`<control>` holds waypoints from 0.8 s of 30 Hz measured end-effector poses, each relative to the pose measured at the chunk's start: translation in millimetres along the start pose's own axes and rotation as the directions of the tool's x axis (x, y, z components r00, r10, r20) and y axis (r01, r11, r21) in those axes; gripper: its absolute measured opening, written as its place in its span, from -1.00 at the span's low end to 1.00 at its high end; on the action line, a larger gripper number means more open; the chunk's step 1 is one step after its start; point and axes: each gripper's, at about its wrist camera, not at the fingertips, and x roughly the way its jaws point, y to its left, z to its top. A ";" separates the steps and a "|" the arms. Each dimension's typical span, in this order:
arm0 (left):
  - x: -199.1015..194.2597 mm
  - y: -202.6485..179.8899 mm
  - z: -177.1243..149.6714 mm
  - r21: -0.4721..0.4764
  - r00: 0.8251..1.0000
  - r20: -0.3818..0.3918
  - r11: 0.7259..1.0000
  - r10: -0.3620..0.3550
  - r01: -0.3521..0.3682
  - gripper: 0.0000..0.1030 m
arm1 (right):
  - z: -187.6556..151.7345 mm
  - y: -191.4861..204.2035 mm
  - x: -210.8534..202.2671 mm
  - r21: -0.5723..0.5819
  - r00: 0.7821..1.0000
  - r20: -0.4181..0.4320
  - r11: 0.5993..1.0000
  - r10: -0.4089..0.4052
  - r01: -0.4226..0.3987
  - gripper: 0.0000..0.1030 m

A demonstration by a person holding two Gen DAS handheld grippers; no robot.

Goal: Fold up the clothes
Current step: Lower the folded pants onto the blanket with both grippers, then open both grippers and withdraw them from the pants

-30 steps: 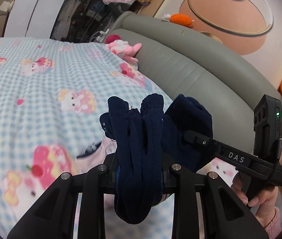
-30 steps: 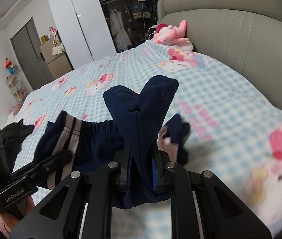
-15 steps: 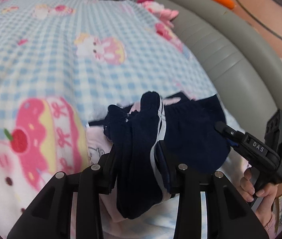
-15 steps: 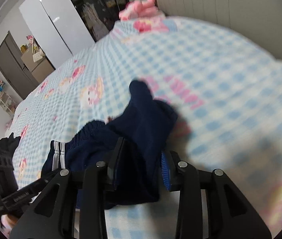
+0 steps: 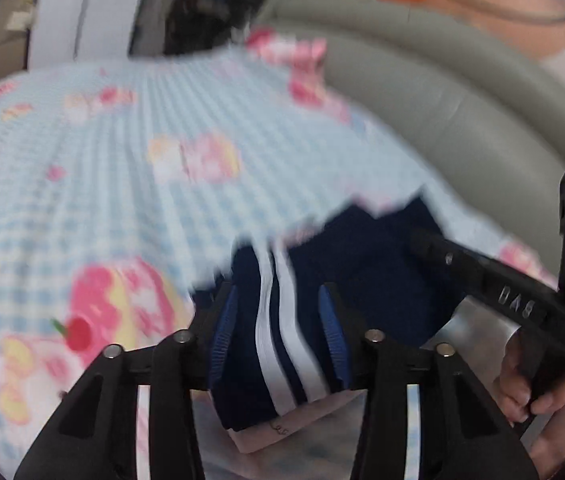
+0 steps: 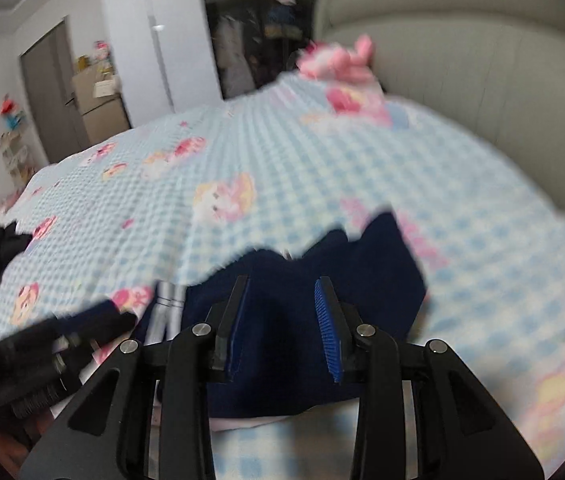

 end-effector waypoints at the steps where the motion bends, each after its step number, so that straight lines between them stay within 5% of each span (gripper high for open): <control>1: 12.7 3.3 -3.3 -0.013 0.999 -0.038 1.000 -0.004 0.004 -0.21 | -6.7 -9.6 10.7 0.038 1.000 -0.025 0.999 0.003 -0.002 -0.36; 5: 35.3 12.3 -12.9 -0.057 0.996 -0.083 0.998 -0.027 0.022 -0.22 | -26.3 -45.5 28.8 0.171 0.993 -0.043 0.980 0.107 -0.098 -0.35; 18: 38.3 -2.0 -8.2 -0.052 0.990 -0.131 0.997 0.046 -0.053 -0.20 | -27.7 -41.4 33.8 0.135 0.997 -0.051 0.989 0.062 -0.055 -0.22; 21: 16.0 -14.9 4.0 -0.020 0.995 -0.078 0.998 0.063 -0.064 -0.15 | -16.9 -36.9 19.1 0.138 0.996 -0.085 0.990 0.014 -0.002 0.55; 24: -9.0 -11.6 12.9 -0.057 0.998 -0.032 0.997 0.048 -0.050 0.06 | -10.8 -24.6 -9.4 0.104 0.998 -0.067 0.995 -0.002 0.009 0.65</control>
